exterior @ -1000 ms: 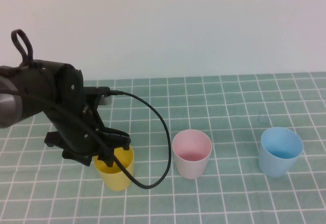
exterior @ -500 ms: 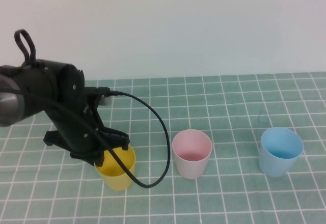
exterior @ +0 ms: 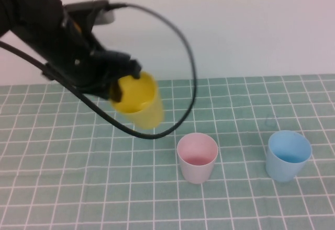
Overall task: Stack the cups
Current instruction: Place the yellow cup on the pink cup
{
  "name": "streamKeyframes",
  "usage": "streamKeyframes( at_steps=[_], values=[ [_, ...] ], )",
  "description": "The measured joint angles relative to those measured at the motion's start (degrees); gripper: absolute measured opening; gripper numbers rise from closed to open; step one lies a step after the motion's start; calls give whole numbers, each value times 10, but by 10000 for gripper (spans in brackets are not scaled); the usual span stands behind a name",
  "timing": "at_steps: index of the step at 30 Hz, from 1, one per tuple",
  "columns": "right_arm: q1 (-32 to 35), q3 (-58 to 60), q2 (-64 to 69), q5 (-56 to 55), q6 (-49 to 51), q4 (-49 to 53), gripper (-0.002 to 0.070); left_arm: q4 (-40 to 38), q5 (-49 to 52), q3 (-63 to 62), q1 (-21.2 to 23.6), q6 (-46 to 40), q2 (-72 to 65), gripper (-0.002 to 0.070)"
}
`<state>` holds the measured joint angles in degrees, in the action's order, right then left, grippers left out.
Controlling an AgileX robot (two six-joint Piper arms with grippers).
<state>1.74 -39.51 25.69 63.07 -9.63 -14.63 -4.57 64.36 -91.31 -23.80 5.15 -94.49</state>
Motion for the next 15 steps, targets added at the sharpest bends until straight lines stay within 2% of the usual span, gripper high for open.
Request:
streamKeyframes(
  at_steps=[4, 7, 15],
  values=[
    [0, 0, 0, -8, -4, 5, 176, -110, 0, -7, 0, -93, -1, 14],
    [0, 0, 0, -10, -5, 9, 176, -164, 3, -7, 0, -134, -11, 14],
    [0, 0, 0, -10, -6, 10, 176, -173, -8, -7, -33, -145, -57, 14]
  ],
)
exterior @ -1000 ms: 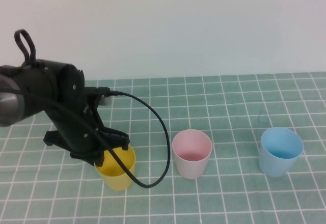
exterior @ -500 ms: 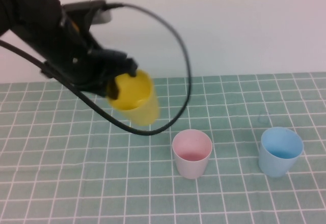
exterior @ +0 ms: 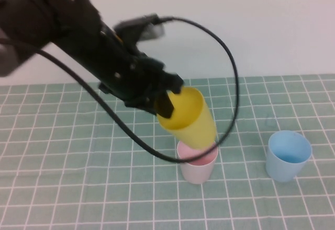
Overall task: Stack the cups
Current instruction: Place the yellow cup on the pink cup
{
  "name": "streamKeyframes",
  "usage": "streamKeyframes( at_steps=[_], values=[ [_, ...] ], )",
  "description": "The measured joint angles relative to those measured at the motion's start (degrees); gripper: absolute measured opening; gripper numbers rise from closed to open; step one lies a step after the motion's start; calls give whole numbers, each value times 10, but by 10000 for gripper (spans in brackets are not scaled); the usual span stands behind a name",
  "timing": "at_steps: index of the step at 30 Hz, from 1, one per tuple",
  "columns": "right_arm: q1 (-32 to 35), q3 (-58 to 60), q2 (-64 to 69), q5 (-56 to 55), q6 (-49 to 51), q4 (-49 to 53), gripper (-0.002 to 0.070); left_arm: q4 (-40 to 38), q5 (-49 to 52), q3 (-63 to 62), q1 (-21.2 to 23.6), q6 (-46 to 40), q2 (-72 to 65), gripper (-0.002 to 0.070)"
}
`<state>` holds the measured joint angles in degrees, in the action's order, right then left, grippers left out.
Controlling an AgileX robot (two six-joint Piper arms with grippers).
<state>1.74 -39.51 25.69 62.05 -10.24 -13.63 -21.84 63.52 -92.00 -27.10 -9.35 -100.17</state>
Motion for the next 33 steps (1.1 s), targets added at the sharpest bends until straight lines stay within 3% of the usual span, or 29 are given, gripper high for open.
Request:
streamKeyframes(
  at_steps=[7, 33],
  values=[
    [0, 0, 0, 0, 0, 0, 176, 56, -6, 0, -42, 0, -28, 13],
    [0, 0, 0, -12, 0, 1, 175, 102, -63, 0, -43, 23, -78, 13]
  ],
)
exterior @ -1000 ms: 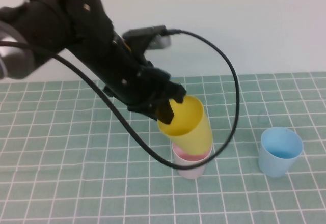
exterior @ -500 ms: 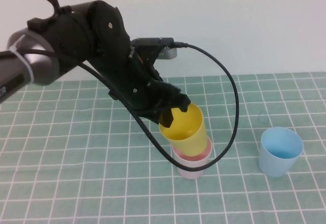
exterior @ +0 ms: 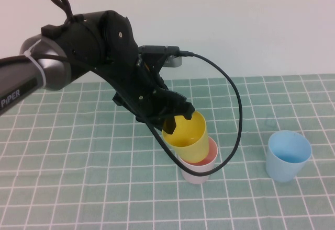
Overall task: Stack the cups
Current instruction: Place the yellow cup on the pink cup
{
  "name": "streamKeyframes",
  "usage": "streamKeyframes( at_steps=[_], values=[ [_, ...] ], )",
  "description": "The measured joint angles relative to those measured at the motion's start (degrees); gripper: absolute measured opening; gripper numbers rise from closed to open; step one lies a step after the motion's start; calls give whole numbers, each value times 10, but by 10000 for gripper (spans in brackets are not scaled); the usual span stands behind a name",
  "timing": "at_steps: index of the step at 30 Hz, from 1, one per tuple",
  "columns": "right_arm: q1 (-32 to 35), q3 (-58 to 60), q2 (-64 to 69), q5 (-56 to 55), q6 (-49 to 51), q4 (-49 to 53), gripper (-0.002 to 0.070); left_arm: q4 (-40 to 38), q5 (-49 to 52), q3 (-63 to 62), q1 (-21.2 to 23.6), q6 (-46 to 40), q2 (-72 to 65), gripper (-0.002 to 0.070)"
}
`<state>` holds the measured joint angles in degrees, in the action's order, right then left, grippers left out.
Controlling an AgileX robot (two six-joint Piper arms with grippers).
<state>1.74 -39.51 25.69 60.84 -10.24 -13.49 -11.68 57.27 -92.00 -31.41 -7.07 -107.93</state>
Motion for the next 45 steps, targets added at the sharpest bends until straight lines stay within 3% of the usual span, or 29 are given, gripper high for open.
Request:
streamKeyframes(
  at_steps=[45],
  values=[
    [0, 0, 0, -13, -6, -2, 175, -28, -1, 0, 0, -63, -5, 13]
  ],
)
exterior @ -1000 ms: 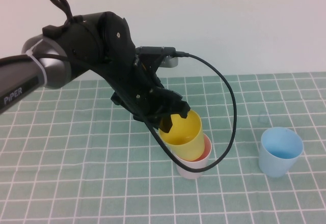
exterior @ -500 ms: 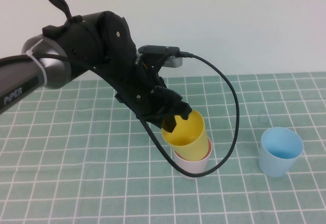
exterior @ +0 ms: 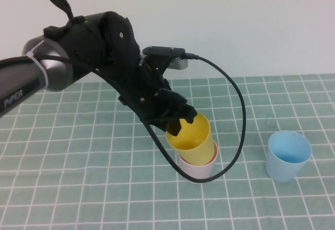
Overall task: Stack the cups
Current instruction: Place the yellow cup on the pink cup, then pick up the blue cup
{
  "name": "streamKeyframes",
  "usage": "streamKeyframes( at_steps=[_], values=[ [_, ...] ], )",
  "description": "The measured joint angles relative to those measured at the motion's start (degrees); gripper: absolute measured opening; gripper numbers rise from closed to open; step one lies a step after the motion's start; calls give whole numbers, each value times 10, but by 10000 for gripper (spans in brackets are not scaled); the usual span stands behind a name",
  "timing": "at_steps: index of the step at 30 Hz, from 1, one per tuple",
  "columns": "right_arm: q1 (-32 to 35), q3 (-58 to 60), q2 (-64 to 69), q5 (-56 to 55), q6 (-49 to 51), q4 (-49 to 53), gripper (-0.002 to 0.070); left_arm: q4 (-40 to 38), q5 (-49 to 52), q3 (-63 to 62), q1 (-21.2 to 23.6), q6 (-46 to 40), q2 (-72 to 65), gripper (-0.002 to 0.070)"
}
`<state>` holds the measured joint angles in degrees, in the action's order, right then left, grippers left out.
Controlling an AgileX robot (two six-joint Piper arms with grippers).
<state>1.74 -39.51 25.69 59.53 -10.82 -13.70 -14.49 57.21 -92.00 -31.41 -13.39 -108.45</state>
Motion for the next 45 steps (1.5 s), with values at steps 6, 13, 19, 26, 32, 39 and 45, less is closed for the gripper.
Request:
streamKeyframes(
  at_steps=[6, 13, 19, 26, 32, 39, 45],
  values=[
    [0, 0, 0, 0, -1, -2, 175, 0, 0, 0, 0, 0, 0, 13],
    [0, 0, 0, -14, -1, -4, 175, 0, 1, 0, 0, -8, 0, 13],
    [0, 0, 0, -17, -1, -4, 175, 3, 2, 0, 0, -12, 0, 53],
    [0, 0, 0, -17, -3, -4, 176, 6, 0, -1, 0, -15, 0, 229],
    [0, 0, 0, -17, -3, -4, 175, 4, 9, -45, 0, -15, 0, 263],
    [0, 0, 26, -17, -16, -6, 175, 59, 105, -152, 0, 12, 15, 179],
    [0, 0, 80, -24, -58, -33, 175, 122, 59, -157, 1, 67, 106, 18]
  ],
)
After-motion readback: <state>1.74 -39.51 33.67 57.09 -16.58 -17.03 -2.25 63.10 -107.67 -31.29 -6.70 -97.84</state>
